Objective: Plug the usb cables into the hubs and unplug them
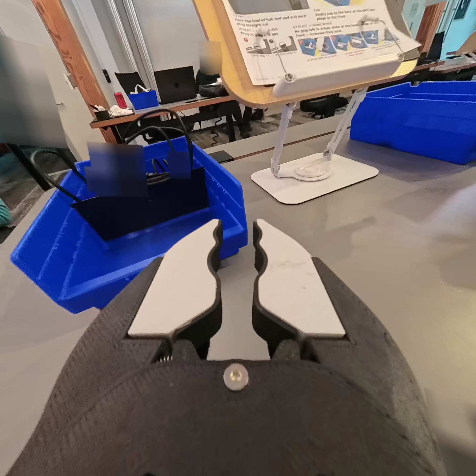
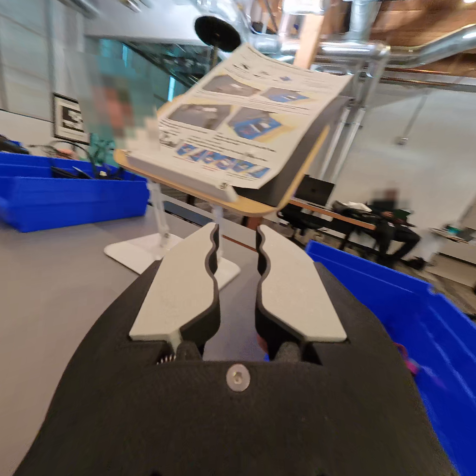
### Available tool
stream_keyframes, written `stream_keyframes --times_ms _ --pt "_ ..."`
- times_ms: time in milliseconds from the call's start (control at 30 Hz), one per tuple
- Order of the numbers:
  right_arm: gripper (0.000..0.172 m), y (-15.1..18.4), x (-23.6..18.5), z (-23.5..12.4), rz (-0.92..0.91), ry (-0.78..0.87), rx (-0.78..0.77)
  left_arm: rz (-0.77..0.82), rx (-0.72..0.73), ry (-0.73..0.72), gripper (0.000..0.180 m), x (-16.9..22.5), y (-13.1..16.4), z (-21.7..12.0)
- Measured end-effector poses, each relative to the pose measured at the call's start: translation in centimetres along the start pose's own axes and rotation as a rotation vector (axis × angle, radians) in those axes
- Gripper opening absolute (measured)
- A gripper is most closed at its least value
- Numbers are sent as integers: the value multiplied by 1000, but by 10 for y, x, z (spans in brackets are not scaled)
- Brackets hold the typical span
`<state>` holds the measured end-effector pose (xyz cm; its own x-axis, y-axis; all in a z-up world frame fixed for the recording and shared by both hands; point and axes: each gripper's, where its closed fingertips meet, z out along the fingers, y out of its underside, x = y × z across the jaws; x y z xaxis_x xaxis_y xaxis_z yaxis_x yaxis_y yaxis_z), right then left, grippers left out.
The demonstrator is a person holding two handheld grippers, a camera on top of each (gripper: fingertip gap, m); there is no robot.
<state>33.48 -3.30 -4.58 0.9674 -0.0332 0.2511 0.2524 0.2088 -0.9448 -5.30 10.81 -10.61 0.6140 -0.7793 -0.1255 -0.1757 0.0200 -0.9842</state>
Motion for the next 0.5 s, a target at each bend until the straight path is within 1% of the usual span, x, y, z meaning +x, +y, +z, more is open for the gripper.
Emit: stream_keyframes --times_ms 133,167,267,333,433,467,500 --pt "39 19 34 -5 -71 130 -111 -6 -21 -16 22 -3 8 11" --pt "42 27 39 -4 -72 145 -148 -7 -23 -23 23 -4 9 13" --pt "43 47 46 1 -45 144 -236 -13 -19 -44 24 -11 7 15" --pt "39 62 44 5 -32 118 -303 -18 -17 -59 24 -18 5 15" --pt "23 78 42 8 -24 99 -378 -20 -13 -81 24 -30 2 15" --pt "22 81 42 8 -35 101 -396 -21 -11 -86 24 -34 1 14" --pt "15 81 42 9 -38 102 -395 -20 -11 -89 24 -38 0 15"
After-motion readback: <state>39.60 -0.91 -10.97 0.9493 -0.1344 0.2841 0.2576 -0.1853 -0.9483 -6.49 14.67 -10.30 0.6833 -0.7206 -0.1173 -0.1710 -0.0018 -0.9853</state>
